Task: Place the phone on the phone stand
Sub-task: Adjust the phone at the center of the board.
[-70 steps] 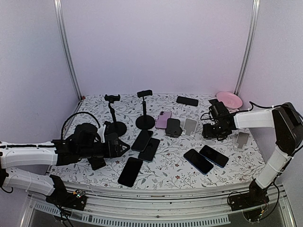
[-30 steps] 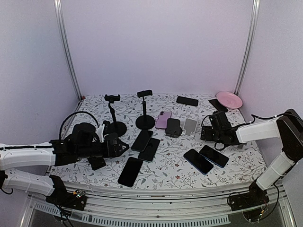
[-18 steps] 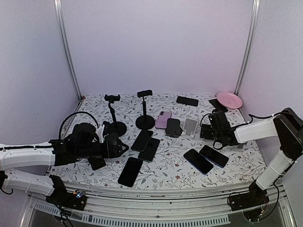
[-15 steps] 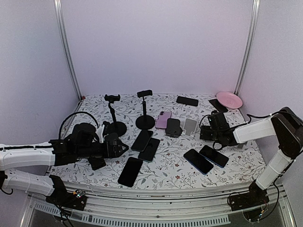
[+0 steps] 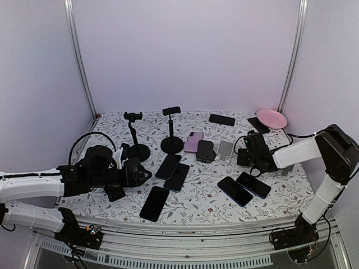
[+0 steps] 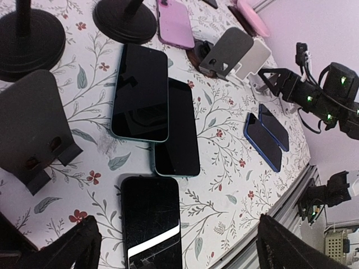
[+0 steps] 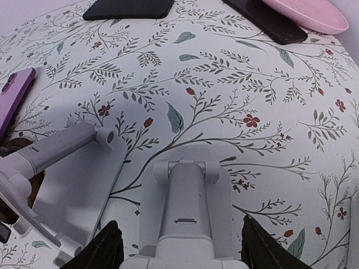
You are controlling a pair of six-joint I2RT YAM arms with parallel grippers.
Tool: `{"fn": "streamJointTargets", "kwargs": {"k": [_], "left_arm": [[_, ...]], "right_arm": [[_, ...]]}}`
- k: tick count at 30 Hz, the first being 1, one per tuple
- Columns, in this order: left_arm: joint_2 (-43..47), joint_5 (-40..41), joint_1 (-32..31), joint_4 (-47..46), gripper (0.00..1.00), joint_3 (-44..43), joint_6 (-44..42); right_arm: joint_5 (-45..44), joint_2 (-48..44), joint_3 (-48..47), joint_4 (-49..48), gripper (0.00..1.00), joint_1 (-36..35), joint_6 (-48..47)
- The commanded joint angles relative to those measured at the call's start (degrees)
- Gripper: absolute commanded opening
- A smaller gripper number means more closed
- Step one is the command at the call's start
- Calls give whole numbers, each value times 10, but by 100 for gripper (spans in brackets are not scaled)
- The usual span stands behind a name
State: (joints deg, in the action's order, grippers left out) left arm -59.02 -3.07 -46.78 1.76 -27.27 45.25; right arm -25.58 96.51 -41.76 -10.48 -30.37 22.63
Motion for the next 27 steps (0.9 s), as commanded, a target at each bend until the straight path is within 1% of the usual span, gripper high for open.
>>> {"fn": "streamJointTargets", "kwargs": {"k": [1, 3, 6, 7, 10, 12, 15, 21, 27], "left_arm": [[16, 8, -6, 9, 97, -12, -5], [17, 8, -6, 8, 97, -11, -5], [16, 7, -6, 7, 97, -13, -4], [15, 8, -7, 6, 97, -12, -4], [15, 7, -6, 6, 97, -11, -4], [15, 8, -7, 5, 97, -10, -4], [15, 8, -6, 4, 97, -8, -3], [15, 6, -6, 1, 97, -4, 0], [12, 5, -6, -2, 97, -3, -1]], "right_arm": [[-4, 10, -22, 0, 48, -3, -8], [1, 7, -29, 24, 35, -3, -1], [10, 9, -49, 76, 18, -3, 9], [14, 9, -55, 94, 14, -3, 11], [28, 12, -75, 148, 8, -3, 23], [40, 15, -86, 177, 4, -3, 31], [65, 21, -92, 210, 4, -3, 38], [94, 29, -81, 232, 3, -3, 54], [113, 39, -57, 232, 3, -3, 66]]}}
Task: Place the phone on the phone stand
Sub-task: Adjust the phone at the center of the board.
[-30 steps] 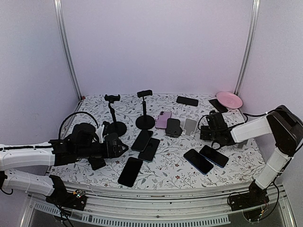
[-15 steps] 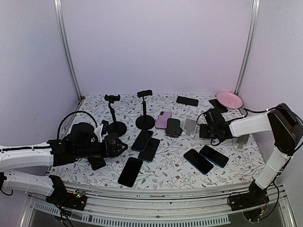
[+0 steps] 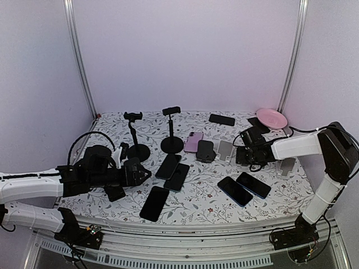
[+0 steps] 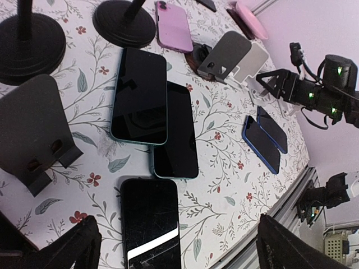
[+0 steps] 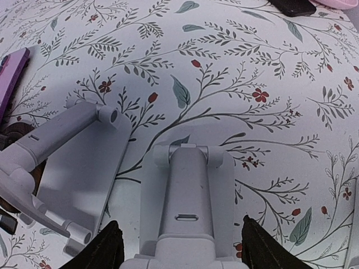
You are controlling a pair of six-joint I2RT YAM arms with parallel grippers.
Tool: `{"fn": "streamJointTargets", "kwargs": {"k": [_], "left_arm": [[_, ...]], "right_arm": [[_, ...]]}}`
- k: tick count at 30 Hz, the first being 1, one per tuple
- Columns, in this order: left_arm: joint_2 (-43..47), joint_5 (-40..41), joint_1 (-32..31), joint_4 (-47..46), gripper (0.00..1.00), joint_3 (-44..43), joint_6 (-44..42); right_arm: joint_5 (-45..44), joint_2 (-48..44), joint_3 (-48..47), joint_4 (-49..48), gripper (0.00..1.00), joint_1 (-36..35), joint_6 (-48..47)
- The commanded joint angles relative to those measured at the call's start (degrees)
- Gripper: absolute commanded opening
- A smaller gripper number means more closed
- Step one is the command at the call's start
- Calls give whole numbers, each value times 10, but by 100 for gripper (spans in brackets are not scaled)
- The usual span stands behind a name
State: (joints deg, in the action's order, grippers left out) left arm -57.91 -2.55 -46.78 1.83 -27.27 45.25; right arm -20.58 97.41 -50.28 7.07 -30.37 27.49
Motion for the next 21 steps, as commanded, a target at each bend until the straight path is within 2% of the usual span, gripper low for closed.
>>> {"fn": "streamJointTargets", "kwargs": {"k": [1, 21], "left_arm": [[1, 0, -7, -3, 97, -3, -2], [-8, -4, -6, -9, 97, -3, 1]], "right_arm": [[66, 31, 31, 56, 3, -3, 18], [100, 43, 32, 129, 3, -21, 37]]}}
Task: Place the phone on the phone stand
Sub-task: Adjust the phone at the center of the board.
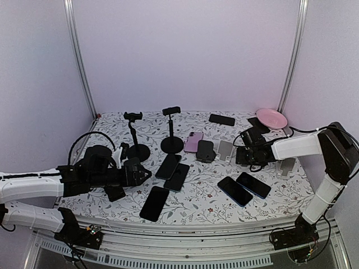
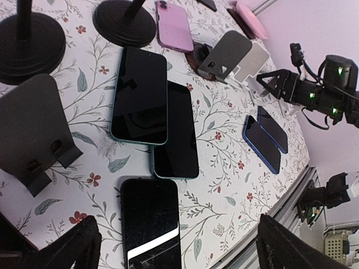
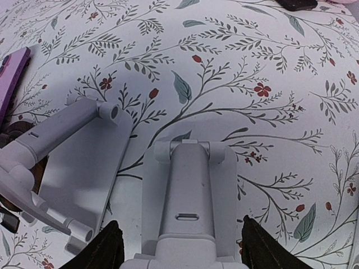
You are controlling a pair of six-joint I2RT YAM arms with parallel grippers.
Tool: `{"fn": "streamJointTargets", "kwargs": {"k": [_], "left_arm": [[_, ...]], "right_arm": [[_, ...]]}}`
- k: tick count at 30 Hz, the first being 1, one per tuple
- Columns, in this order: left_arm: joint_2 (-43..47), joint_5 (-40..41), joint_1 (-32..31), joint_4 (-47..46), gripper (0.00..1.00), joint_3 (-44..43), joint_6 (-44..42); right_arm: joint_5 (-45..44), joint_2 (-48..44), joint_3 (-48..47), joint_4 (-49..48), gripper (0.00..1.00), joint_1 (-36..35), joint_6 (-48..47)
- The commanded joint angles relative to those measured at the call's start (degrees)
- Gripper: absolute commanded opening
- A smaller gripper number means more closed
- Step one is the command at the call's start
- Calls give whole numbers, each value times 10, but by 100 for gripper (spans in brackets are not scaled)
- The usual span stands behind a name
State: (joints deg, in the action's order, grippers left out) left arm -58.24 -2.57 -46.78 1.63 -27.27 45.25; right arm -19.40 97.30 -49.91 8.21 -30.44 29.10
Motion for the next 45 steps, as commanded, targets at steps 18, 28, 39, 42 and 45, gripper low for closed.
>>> {"fn": "streamJointTargets", "kwargs": {"k": [18, 28, 39, 42, 45], "left_arm": [[0, -7, -7, -10, 97, 0, 5], [6, -6, -7, -6, 97, -1, 4], [17, -5, -6, -3, 97, -2, 5], [24, -6, -7, -2, 97, -1, 8], [33, -5, -7, 0, 97, 1, 10]], "right_arm": [[90, 38, 38, 139, 14, -30, 31], [75, -36, 16, 127, 84, -30, 24], [73, -142, 43, 147, 99, -29, 15], [114, -183, 92, 134, 99, -29, 20], [138, -240, 139, 131, 99, -29, 35]]}}
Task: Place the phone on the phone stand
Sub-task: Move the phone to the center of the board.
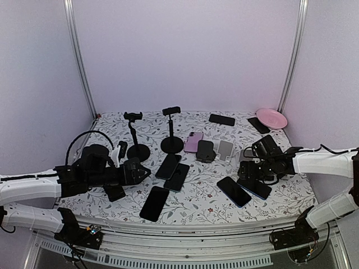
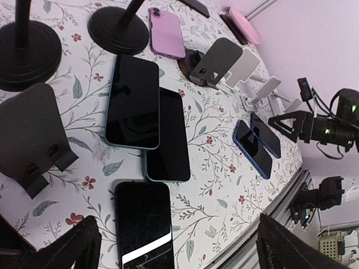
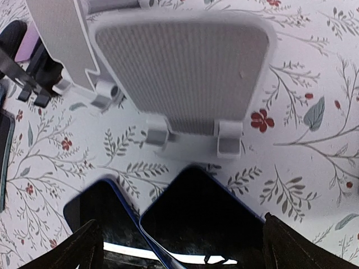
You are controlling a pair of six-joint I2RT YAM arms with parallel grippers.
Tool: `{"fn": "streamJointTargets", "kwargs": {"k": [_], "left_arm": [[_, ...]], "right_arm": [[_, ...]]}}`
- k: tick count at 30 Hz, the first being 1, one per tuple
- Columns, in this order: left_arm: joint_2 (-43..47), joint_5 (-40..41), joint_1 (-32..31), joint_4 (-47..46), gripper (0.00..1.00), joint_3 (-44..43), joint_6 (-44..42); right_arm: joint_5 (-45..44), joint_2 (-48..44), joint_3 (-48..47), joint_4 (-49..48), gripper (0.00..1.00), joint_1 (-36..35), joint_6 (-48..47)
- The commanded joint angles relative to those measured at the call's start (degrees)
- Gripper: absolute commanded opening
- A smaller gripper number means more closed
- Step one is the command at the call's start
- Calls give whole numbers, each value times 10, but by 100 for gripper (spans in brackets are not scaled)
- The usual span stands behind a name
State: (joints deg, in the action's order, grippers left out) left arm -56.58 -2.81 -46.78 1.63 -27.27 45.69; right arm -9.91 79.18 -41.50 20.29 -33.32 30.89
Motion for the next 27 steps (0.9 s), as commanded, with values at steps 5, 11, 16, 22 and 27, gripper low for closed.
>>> {"fn": "streamJointTargets", "kwargs": {"k": [5, 11, 16, 22, 27], "left_arm": [[28, -4, -6, -4, 97, 6, 11], [32, -7, -7, -7, 97, 9, 16], [46, -4, -8, 0, 97, 14, 18], [60, 0, -9, 6, 97, 16, 18], [57, -1, -9, 6, 97, 14, 20]], "right_arm": [[14, -113, 101, 23, 99, 33, 51], [81, -82, 120, -51, 99, 101, 42], [120, -16, 103, -77, 99, 114, 27], [136, -62, 141, -61, 99, 79, 48], [121, -109, 163, -32, 99, 12, 89]]}}
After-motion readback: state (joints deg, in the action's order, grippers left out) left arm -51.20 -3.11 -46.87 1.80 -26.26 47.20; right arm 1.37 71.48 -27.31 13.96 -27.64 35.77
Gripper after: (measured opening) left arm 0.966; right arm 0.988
